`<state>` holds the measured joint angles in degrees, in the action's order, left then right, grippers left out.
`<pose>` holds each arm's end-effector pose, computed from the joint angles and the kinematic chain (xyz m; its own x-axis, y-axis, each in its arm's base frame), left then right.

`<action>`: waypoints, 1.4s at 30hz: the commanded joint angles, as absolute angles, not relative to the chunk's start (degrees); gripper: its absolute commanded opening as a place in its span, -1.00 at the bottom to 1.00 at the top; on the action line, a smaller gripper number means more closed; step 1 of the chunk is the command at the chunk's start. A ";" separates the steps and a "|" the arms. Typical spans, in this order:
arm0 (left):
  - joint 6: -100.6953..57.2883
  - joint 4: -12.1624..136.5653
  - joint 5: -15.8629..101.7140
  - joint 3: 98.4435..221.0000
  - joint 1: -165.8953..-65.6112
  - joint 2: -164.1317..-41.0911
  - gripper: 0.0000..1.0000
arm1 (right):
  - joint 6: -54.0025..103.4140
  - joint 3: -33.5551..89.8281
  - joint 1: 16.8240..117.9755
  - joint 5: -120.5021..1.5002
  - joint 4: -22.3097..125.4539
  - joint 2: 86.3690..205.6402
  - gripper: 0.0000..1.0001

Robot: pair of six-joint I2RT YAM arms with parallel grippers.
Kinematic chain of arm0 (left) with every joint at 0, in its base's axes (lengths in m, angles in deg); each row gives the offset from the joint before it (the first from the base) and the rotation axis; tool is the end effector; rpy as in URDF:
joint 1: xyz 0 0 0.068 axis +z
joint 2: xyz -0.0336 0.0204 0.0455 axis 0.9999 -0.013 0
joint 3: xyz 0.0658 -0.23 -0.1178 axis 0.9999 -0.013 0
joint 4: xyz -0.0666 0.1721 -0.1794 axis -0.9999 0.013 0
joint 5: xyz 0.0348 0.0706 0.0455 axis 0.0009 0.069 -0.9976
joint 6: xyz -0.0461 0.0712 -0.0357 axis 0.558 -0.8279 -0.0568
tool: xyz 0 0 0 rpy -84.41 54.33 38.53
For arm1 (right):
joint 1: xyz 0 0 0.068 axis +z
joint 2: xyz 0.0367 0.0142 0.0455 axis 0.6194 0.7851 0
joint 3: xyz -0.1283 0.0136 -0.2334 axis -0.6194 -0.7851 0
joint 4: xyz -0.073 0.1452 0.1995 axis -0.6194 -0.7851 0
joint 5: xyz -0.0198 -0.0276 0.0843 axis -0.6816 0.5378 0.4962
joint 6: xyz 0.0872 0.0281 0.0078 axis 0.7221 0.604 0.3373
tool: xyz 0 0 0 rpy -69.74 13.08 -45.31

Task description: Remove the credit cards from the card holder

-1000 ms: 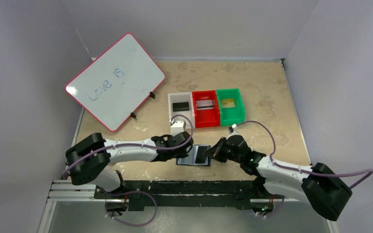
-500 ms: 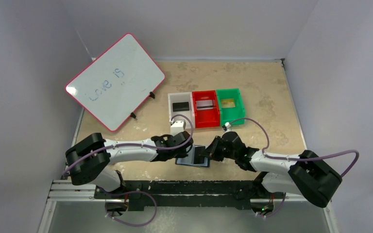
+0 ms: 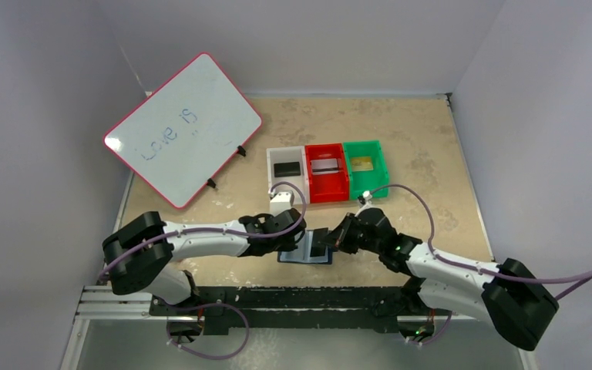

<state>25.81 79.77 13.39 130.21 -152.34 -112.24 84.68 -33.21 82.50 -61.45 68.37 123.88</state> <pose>0.1609 -0.2506 0.1245 -0.8348 -0.1220 -0.5369 0.0530 0.9528 -0.2989 0.1646 0.1716 0.1334 -0.8299 0.4684 -0.3032 0.0156 0.5627 0.8265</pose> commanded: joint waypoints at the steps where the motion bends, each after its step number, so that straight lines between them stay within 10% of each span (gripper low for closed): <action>1: 26.08 81.60 12.07 131.09 -152.53 -110.19 -0.59 | 82.93 -29.43 82.37 -64.13 63.64 120.62 -1.00; 16: 19.11 98.97 -2.79 141.85 -148.40 -100.44 0.44 | 65.49 -20.61 82.39 -75.01 57.76 112.37 -1.00; 27: 8.13 107.57 -5.13 143.24 -121.42 -90.90 0.57 | 40.03 -12.69 82.47 -77.85 66.63 118.29 -1.00; 42: 6.96 101.43 -15.40 133.55 -119.58 -78.43 0.63 | -0.12 5.71 82.75 -69.36 65.46 139.88 -1.00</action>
